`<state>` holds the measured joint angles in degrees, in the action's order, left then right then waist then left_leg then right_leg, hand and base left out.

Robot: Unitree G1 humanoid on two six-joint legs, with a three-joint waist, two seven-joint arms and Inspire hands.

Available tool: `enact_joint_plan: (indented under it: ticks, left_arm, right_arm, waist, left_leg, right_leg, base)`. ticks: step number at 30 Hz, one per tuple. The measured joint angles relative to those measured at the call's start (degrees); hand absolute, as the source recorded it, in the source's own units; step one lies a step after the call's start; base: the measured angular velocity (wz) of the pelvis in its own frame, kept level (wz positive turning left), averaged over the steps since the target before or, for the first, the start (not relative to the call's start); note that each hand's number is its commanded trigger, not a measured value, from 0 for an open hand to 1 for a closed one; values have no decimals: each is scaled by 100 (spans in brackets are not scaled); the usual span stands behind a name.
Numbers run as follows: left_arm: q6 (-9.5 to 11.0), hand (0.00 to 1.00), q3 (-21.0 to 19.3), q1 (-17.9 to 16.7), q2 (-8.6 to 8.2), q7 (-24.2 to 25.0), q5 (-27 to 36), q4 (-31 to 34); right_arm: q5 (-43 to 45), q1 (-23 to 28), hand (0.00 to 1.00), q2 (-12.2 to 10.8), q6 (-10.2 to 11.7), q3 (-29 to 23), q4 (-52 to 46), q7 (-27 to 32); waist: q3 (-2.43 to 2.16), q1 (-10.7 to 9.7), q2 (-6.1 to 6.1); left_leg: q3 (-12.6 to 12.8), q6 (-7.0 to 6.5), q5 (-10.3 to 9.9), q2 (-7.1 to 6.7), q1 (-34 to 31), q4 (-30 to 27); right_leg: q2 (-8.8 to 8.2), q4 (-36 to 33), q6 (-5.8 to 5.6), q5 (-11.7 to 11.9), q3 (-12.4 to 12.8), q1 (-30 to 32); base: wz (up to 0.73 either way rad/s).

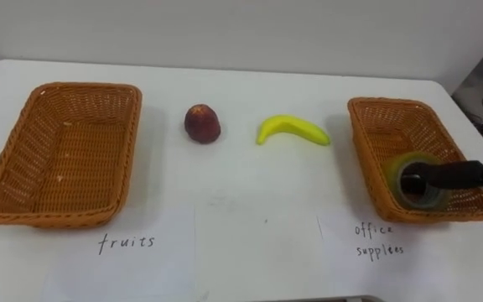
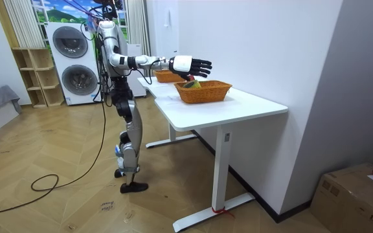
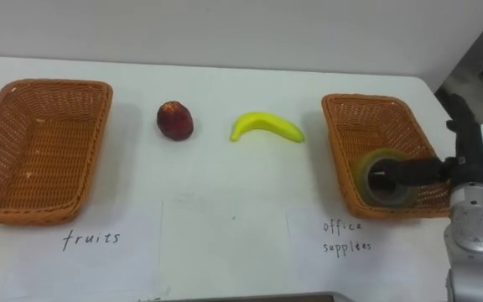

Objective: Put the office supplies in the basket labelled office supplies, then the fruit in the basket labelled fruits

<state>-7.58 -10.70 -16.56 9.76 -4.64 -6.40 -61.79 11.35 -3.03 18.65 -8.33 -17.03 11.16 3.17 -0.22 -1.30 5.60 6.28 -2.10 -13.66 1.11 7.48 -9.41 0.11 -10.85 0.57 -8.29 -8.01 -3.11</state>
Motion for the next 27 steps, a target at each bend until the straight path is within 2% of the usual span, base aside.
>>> enact_joint_plan:
  ticks: [15, 18, 21, 27]
  left_arm:
    - [50, 0, -53, -26, -6, 8, -52, -4]
    - [49, 0, -190, -78, -7, 27, -59, 67]
    - [44, 0, -259, -113, -3, 25, -85, 212]
    - [12, 0, -251, -111, 0, 10, -84, 215]
  right_arm:
    - [-182, -21, 0, 8, 75, -97, -712, 107]
    - [-177, -22, 0, 15, 65, -109, -1079, 107]
    - [-213, -63, 0, 233, 68, -123, -1413, 111]
    - [-311, -422, 0, 262, 61, -93, -1529, 89]
  waist:
    - [-5, -29, -3]
    - [-5, -32, -3]
    - [7, 9, 30]
    - [31, 89, 76]
  left_leg:
    - [17, 0, 0, -1, -2, 14]
    - [12, 0, 1, 3, -3, 14]
    - [6, 0, 1, 1, 14, 11]
    - [-10, 0, 1, 1, 18, -11]
  right_leg:
    - [0, -3, 0, 0, 4, -6]
    - [-1, -4, 0, 0, -1, -8]
    - [-6, -10, 0, -1, -4, -25]
    - [-8, -92, -1, -2, -17, 5]
  base:
    - [0]
    - [0]
    - [0]
    - [-1]
